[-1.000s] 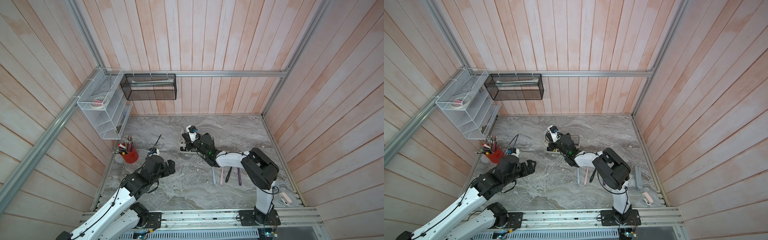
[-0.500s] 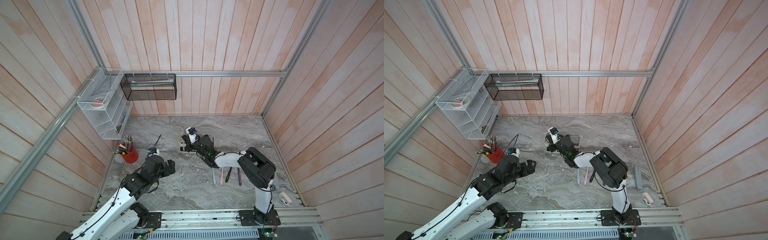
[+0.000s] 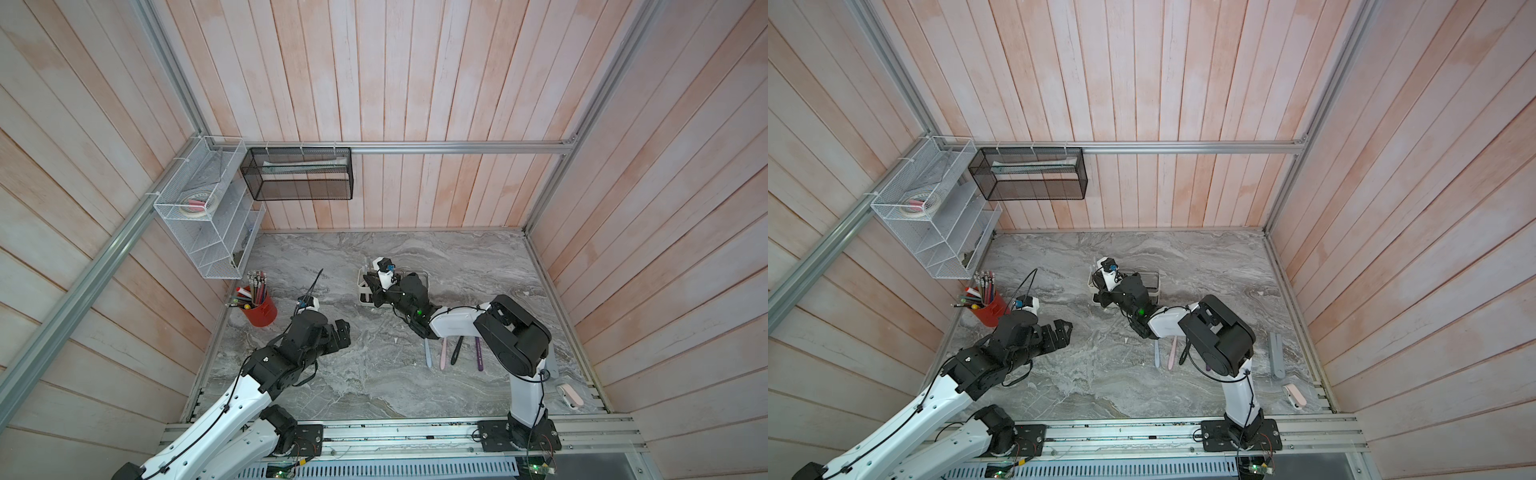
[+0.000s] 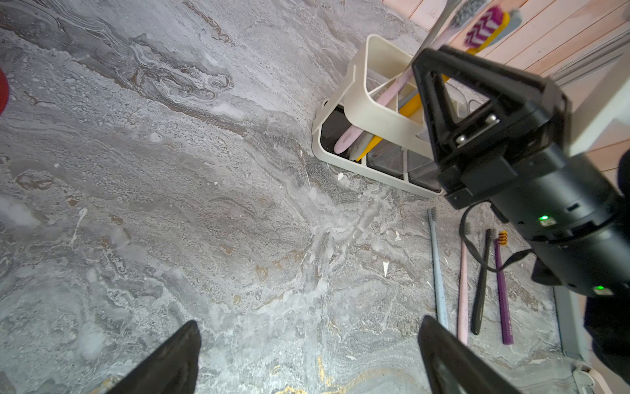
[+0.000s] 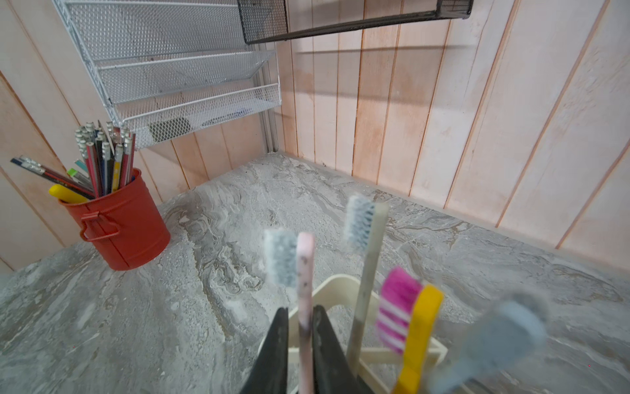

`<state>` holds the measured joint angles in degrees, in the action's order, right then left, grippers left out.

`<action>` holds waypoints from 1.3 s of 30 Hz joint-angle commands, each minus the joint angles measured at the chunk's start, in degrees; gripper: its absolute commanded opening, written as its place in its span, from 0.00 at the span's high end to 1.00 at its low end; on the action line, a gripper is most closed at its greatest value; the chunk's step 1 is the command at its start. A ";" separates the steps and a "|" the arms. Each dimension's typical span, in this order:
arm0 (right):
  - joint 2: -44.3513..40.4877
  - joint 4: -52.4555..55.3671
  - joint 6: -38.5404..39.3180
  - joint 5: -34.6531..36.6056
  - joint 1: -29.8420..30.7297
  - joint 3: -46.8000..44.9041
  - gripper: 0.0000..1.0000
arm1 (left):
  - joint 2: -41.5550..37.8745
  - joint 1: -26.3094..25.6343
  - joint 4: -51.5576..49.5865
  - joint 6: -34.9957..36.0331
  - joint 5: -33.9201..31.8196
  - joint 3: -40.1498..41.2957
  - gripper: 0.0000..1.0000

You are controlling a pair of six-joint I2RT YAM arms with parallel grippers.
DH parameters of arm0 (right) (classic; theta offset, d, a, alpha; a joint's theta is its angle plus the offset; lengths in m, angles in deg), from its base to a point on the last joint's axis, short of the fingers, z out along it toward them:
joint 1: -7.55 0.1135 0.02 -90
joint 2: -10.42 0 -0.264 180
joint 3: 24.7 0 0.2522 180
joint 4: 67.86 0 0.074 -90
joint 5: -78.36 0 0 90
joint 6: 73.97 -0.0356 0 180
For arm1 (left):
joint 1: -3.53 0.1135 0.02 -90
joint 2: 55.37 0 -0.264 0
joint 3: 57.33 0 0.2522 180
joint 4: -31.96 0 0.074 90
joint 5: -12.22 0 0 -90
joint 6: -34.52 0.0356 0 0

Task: Place the toothbrush into the toothbrush holder
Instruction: Place the toothbrush in the toothbrush holder.

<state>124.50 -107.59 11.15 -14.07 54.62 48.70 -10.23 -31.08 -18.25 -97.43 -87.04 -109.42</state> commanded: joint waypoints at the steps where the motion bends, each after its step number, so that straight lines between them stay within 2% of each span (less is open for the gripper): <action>1: -2.17 0.06 -0.31 0.11 0.72 -0.93 0.77 | -0.63 0.25 0.69 0.97 0.21 0.72 0.00; 5: -3.15 0.06 -0.13 0.33 0.90 -1.24 0.69 | -0.83 0.25 0.60 0.95 0.21 0.53 0.00; 9: -4.75 -0.19 -0.12 0.97 1.18 -1.85 0.67 | -0.84 0.25 0.61 0.91 0.17 0.71 0.00; 13: -7.82 -0.91 -0.13 2.01 1.70 -3.46 0.57 | -0.85 0.25 0.56 0.98 0.18 0.68 0.00; 16: -12.39 -1.17 0.14 3.81 2.46 -5.82 0.51 | -0.75 0.25 0.69 1.00 -0.01 0.76 0.00; 21: -24.51 0.42 1.19 7.84 4.33 -11.82 0.32 | -0.26 0.25 0.55 1.00 -0.03 0.60 0.00; 28: -44.12 16.64 -4.12 11.60 4.61 -22.23 0.02 | 2.43 -1.34 -0.01 0.60 -0.17 -0.08 0.00; 34: -61.90 33.72 -13.25 18.27 4.52 -31.37 0.02 | 6.87 -6.80 -1.10 -2.84 -3.79 -1.31 0.00; 37: -68.62 45.51 -18.94 22.99 4.35 -32.14 0.02 | 11.07 -10.28 -0.75 -5.63 -5.25 -2.77 0.00; 39: -72.01 51.89 -21.75 23.62 4.26 -31.91 0.02 | 14.46 -12.85 0.75 -7.24 -5.58 -3.94 0.00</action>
<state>55.98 -69.69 -3.76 4.85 59.12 16.55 1.36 -41.40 -18.58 -101.28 -90.38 -110.77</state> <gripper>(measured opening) 0.979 0.998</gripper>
